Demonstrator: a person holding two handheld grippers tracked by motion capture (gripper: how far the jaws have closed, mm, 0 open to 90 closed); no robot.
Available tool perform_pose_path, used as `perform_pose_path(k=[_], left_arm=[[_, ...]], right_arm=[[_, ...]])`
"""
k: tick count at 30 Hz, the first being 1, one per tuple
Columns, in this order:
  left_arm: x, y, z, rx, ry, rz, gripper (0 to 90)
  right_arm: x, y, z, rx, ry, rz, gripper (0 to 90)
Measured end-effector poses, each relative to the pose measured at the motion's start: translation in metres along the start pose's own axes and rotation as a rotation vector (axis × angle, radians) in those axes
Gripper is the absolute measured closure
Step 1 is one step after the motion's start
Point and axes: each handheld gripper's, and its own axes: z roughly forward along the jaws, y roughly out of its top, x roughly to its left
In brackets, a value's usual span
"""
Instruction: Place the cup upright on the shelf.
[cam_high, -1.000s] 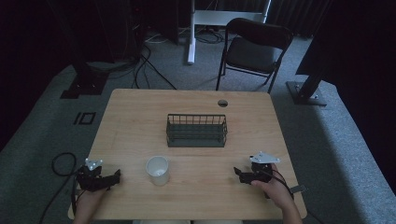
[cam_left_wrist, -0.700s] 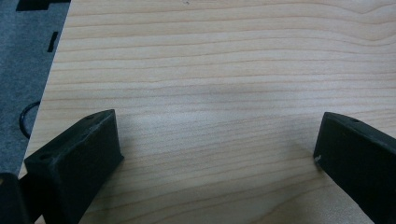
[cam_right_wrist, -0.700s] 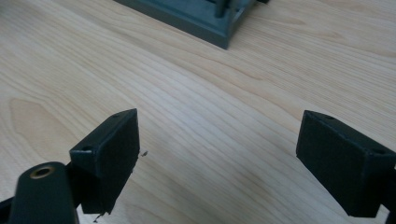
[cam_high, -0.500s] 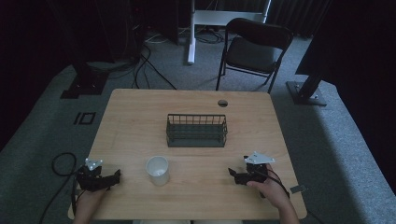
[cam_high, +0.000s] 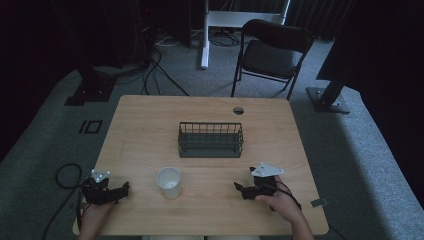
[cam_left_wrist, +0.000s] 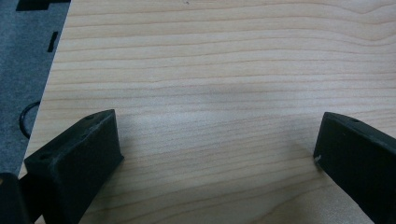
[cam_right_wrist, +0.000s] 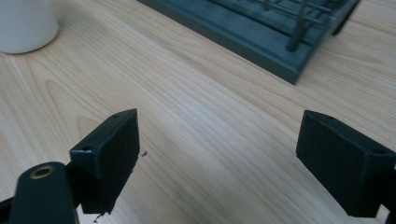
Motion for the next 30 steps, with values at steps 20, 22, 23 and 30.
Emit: perform_pose_path(k=[20, 22, 23, 30], left_arm=[[0.000, 0.000, 0.000, 0.000, 0.000, 0.000, 0.8], [0.000, 0.000, 0.000, 0.000, 0.000, 0.000, 0.8], [0.000, 0.000, 0.000, 0.000, 0.000, 0.000, 0.8], [0.000, 0.000, 0.000, 0.000, 0.000, 0.000, 0.8]], right_arm=[[0.030, 0.016, 0.022, -0.015, 0.101, -0.047, 13.3], [0.033, 0.018, 0.024, -0.019, 0.109, -0.055, 13.3], [0.036, 0.019, 0.026, -0.020, 0.116, -0.057, 13.3], [0.047, 0.024, 0.034, -0.020, 0.149, -0.084, 13.3]])
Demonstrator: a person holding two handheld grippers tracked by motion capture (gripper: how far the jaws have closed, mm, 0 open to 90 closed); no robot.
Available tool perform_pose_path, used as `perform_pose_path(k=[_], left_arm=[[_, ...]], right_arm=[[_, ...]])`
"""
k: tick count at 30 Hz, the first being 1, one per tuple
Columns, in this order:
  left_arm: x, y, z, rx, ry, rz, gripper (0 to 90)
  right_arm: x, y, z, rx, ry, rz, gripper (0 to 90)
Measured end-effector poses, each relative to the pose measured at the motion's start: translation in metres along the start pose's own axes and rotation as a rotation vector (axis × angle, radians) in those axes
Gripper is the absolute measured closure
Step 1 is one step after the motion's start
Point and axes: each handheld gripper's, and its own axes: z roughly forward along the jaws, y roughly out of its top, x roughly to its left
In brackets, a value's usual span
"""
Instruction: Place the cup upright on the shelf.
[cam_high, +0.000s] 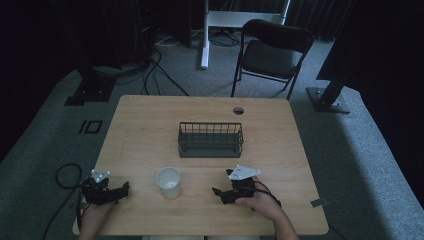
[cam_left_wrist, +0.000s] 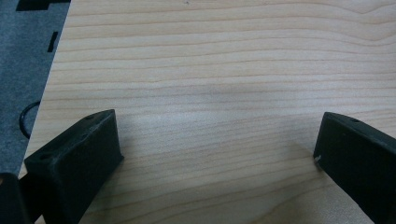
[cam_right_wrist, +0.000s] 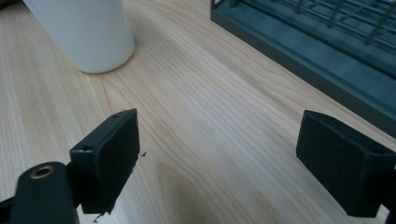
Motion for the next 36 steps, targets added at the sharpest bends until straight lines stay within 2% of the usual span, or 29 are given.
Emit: perform_pose_path(k=[36], left_arm=[[0.000, 0.000, 0.000, 0.000, 0.000, 0.000, 0.8]], right_arm=[[0.048, 0.038, 0.043, -0.062, 0.148, -0.094, 13.4]])
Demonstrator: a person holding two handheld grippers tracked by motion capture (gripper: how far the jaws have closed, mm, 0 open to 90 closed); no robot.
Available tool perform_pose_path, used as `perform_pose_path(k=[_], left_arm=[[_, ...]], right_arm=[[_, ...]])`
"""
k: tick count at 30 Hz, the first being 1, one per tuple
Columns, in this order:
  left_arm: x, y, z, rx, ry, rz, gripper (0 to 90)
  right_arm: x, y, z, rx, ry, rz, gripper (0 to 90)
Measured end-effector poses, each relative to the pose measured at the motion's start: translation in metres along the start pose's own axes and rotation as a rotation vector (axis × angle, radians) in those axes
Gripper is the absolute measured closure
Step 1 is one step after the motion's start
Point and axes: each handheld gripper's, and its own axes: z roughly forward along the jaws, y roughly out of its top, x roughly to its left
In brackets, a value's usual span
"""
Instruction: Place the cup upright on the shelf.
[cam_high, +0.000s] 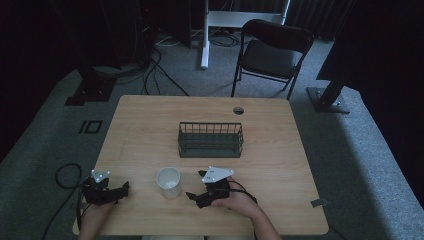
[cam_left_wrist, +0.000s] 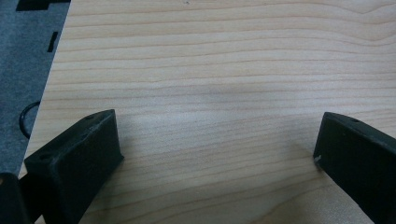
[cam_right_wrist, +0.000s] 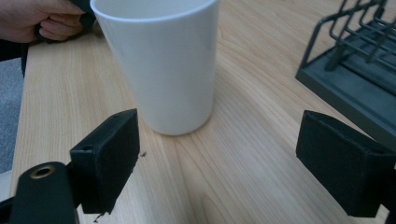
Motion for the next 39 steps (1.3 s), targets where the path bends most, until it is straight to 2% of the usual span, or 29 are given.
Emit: perform_pose_path(k=[16, 39], left_arm=[[0.000, 0.000, 0.000, 0.001, -0.004, 0.005, 0.8], [0.000, 0.000, 0.000, 0.001, -0.004, 0.004, 0.8]], right_arm=[[0.016, 0.017, 0.023, -0.017, 0.052, -0.033, 13.4], [0.023, 0.035, 0.038, -0.073, 0.055, -0.046, 16.1]])
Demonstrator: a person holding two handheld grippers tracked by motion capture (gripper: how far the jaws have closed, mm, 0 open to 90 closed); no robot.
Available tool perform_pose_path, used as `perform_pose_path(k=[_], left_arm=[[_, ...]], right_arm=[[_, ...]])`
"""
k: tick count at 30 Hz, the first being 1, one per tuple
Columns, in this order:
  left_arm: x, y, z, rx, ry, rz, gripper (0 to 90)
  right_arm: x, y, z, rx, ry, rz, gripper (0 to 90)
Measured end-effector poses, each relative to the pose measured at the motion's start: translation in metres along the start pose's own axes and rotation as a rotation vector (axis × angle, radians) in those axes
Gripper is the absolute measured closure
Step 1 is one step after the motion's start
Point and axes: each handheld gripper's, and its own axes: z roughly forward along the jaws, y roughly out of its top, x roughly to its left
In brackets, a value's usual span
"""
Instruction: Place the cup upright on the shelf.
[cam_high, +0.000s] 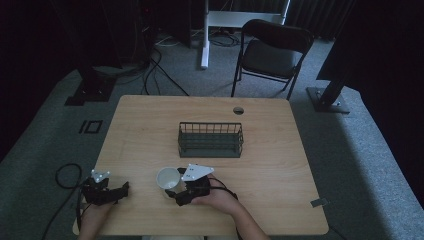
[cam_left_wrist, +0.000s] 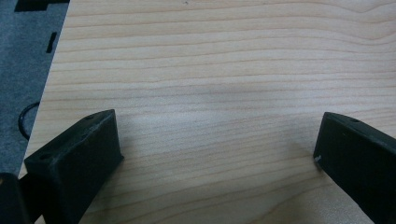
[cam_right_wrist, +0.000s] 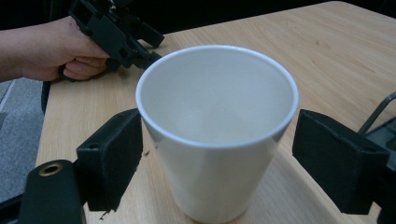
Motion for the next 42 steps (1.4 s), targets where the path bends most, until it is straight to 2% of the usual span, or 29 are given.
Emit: perform_pose_path(k=[11, 32, 35, 42], left_arm=[[0.000, 0.000, 0.000, 0.000, 0.000, 0.000, 0.8], [0.000, 0.000, 0.000, 0.000, 0.000, 0.000, 0.8], [0.000, 0.000, 0.000, 0.000, 0.000, 0.000, 0.8], [0.000, 0.000, 0.000, 0.000, 0.000, 0.000, 0.8]], right_arm=[[0.002, 0.005, 0.007, -0.025, 0.008, -0.010, 16.0], [0.004, 0.005, 0.017, -0.068, 0.009, 0.006, 14.0], [0.004, 0.006, 0.018, -0.073, -0.003, 0.007, 18.7], [0.003, 0.011, 0.017, -0.062, -0.008, 0.004, 19.1]])
